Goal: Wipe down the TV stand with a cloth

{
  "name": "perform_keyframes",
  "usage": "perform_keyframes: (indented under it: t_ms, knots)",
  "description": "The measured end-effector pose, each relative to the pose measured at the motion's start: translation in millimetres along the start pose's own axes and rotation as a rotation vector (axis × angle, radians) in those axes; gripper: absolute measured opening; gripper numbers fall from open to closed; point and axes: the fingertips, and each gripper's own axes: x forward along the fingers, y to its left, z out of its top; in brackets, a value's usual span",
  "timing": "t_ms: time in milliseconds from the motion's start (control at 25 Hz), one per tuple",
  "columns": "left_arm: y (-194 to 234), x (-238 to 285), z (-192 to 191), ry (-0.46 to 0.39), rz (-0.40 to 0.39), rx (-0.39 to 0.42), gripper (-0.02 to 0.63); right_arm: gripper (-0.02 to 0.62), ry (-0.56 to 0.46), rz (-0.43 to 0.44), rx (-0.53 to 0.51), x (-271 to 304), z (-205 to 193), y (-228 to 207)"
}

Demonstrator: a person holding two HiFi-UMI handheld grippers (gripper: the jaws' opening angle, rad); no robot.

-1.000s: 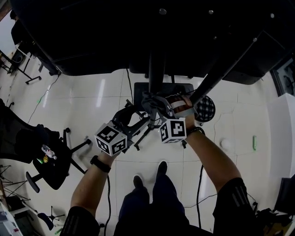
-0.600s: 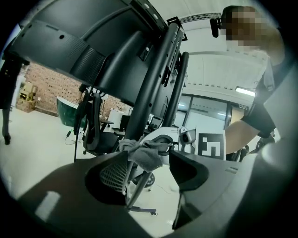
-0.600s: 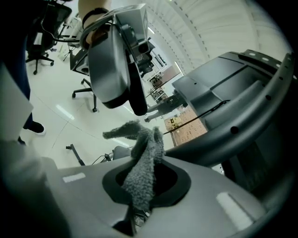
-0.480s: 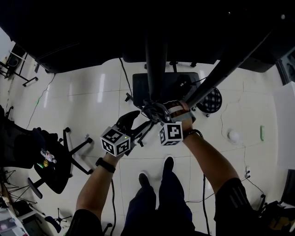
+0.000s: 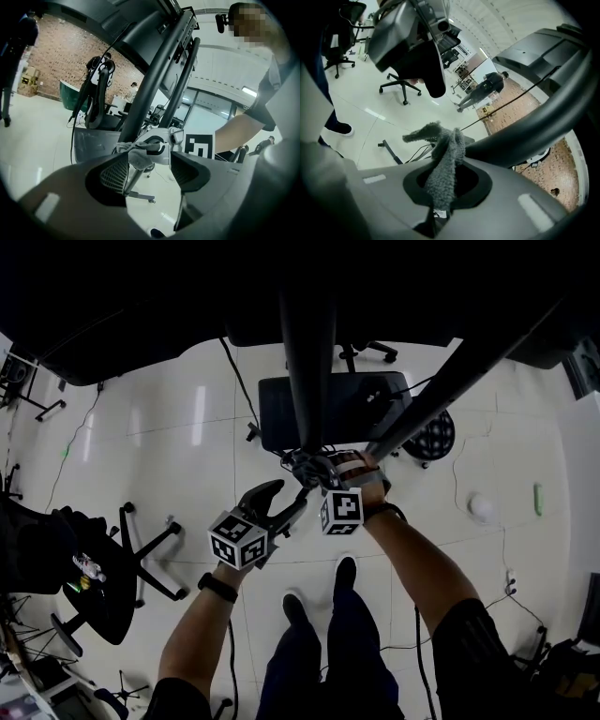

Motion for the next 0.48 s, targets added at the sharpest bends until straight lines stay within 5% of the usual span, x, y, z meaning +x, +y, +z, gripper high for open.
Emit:
perform_keyframes:
  t_ms: [480]
  knots:
    - [-2.7,2.6,-3.2,-0.015,-0.009,-0.008,0.310,0.025,0.019,0.074,0.059,14.5,-8.9,19.7]
